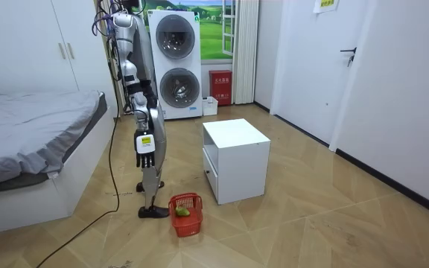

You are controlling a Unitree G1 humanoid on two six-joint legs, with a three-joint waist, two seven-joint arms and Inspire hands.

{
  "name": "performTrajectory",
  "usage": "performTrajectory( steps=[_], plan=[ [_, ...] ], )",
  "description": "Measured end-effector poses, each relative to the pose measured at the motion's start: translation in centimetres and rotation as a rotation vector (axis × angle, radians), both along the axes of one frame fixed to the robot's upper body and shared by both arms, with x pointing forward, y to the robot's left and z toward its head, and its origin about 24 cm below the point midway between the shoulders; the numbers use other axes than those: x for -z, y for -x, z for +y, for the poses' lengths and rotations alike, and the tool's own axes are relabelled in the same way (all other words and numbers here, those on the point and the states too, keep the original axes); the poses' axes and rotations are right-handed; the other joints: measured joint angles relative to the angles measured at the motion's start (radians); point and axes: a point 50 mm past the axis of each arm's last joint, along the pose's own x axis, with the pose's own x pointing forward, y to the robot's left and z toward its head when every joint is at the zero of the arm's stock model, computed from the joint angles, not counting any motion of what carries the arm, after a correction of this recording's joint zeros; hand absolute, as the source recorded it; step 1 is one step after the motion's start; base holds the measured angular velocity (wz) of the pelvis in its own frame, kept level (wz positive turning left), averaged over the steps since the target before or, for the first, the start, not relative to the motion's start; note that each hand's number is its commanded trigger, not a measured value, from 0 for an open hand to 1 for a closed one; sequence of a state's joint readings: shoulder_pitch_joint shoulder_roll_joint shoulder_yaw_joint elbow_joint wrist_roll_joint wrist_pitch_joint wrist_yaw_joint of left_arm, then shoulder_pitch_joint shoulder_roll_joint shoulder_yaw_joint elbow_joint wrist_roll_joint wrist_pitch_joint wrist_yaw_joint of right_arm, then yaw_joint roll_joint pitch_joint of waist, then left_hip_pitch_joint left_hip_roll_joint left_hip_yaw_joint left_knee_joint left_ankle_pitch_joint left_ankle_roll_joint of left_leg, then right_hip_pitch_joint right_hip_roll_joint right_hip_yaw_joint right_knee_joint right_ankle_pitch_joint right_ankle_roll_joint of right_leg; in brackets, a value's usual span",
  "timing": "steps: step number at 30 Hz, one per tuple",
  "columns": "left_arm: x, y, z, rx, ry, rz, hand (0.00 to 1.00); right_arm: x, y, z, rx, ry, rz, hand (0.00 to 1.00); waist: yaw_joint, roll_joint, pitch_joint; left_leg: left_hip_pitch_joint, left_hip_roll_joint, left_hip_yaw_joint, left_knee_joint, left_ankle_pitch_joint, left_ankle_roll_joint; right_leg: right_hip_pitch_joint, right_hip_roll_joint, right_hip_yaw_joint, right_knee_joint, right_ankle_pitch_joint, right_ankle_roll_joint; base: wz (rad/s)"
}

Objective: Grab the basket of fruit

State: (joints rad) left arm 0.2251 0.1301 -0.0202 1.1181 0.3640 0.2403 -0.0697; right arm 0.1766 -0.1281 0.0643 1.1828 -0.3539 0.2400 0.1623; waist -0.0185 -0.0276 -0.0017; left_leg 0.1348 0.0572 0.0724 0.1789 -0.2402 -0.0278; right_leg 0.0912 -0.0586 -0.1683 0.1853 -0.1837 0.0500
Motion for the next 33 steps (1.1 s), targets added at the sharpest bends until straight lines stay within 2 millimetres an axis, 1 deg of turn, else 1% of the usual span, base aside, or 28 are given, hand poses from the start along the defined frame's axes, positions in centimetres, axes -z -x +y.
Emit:
performTrajectory(
  steps=[4,8,12,20,23,26,27,28,29,30,31,32,33],
  plan=[
    [0.0,0.4,0.1,-0.018,-0.004,0.004,0.0,0.0,0.0,0.0,-0.007,0.002,0.0,0.0,0.002,-0.006,0.0016,0.006,-0.001,-0.007,0.003,0.0,0.0,0.011,-0.001,-0.003,0.001,-0.005,-0.001,0.06],
    [0.0,0.1,0.1,-0.018,-0.005,-0.004,0.0,0.0,0.0,-0.1,-0.01,0.014,-0.003,0.0,0.002,-0.011,0.0028,0.007,-0.002,-0.015,0.007,0.0,0.0,0.017,-0.001,-0.002,0.001,-0.006,-0.001,0.05],
    [0.0,-0.1,0.2,-0.025,-0.02,-0.019,0.0,0.0,-0.5,-0.3,0.002,0.031,-0.022,0.0,0.004,-0.012,0.0027,0.009,-0.002,-0.017,0.006,0.0,0.0,0.014,0.0,0.0,0.001,-0.006,-0.001,0.0],
    [0.0,-0.4,0.2,-0.01,-0.033,-0.053,0.0,0.0,-0.7,-0.3,0.024,0.041,-0.058,0.0,-0.001,-0.004,0.0028,0.008,-0.004,-0.016,0.006,0.0,0.0,0.011,-0.003,0.001,0.002,-0.006,-0.001,0.0],
    [0.0,-0.3,0.2,-0.01,-0.033,-0.052,0.0,0.0,-0.7,-0.4,0.05,0.043,-0.064,0.0,-0.004,0.0,0.0015,0.003,-0.007,-0.016,0.01,0.0,0.0,0.01,-0.008,-0.001,0.007,-0.008,0.001,0.0],
    [-0.1,-0.6,0.2,-0.008,-0.039,-0.062,0.0,-0.1,-1.0,-0.5,0.072,0.06,-0.089,0.0,-0.006,0.005,0.0004,-0.021,-0.018,-0.011,0.028,0.0,0.0,-0.023,-0.023,0.0,0.053,-0.022,0.005,0.0],
    [-0.1,-0.8,0.3,-0.006,-0.046,-0.07,0.0,-0.1,-0.9,-0.6,0.092,0.067,-0.097,0.0,-0.008,0.008,0.0024,-0.022,-0.022,-0.007,0.03,-0.001,0.002,-0.032,-0.03,0.0,0.072,-0.029,0.007,0.0],
    [-0.1,-0.7,0.4,-0.01,-0.049,-0.069,0.0,-0.1,-0.8,-0.6,0.107,0.074,-0.1,0.0,-0.008,0.008,0.0043,-0.03,-0.025,-0.004,0.04,-0.007,0.012,-0.047,-0.035,0.002,0.094,-0.036,0.007,-0.03],
    [-0.1,-0.9,0.4,-0.01,-0.049,-0.075,0.0,-0.1,-1.1,-0.6,0.105,0.075,-0.11,0.0,-0.008,0.007,0.0034,-0.039,-0.03,0.001,0.05,-0.008,0.013,-0.061,-0.042,0.004,0.107,-0.039,0.008,-0.08],
    [-0.1,-1.5,0.4,-0.006,-0.047,-0.091,0.0,-0.2,-1.6,-0.9,0.107,0.085,-0.131,0.0,-0.009,0.003,0.0039,-0.065,-0.037,0.019,0.078,-0.01,0.018,-0.091,-0.054,0.011,0.13,-0.04,0.01,-0.18],
    [-0.1,-1.7,0.5,-0.019,-0.047,-0.104,0.0,-0.3,-2.0,-1.1,0.108,0.096,-0.145,0.0,-0.007,0.006,0.002,-0.094,-0.044,0.042,0.103,-0.015,0.027,-0.119,-0.063,0.029,0.145,-0.037,0.015,-0.23],
    [-0.1,-1.6,0.6,-0.034,-0.049,-0.104,0.0,-0.3,-2.3,-1.3,0.108,0.104,-0.156,0.0,-0.009,0.011,0.0027,-0.11,-0.046,0.053,0.117,-0.017,0.041,-0.131,-0.067,0.041,0.142,-0.027,0.017,-0.24],
    [-0.2,-1.8,0.8,-0.055,-0.052,-0.114,0.0,-0.5,-3.2,-1.7,0.1,0.117,-0.187,0.0,-0.013,0.019,0.0027,-0.152,-0.057,0.072,0.138,-0.012,0.074,-0.148,-0.074,0.054,0.122,0.001,0.028,-0.17]
  ],
)
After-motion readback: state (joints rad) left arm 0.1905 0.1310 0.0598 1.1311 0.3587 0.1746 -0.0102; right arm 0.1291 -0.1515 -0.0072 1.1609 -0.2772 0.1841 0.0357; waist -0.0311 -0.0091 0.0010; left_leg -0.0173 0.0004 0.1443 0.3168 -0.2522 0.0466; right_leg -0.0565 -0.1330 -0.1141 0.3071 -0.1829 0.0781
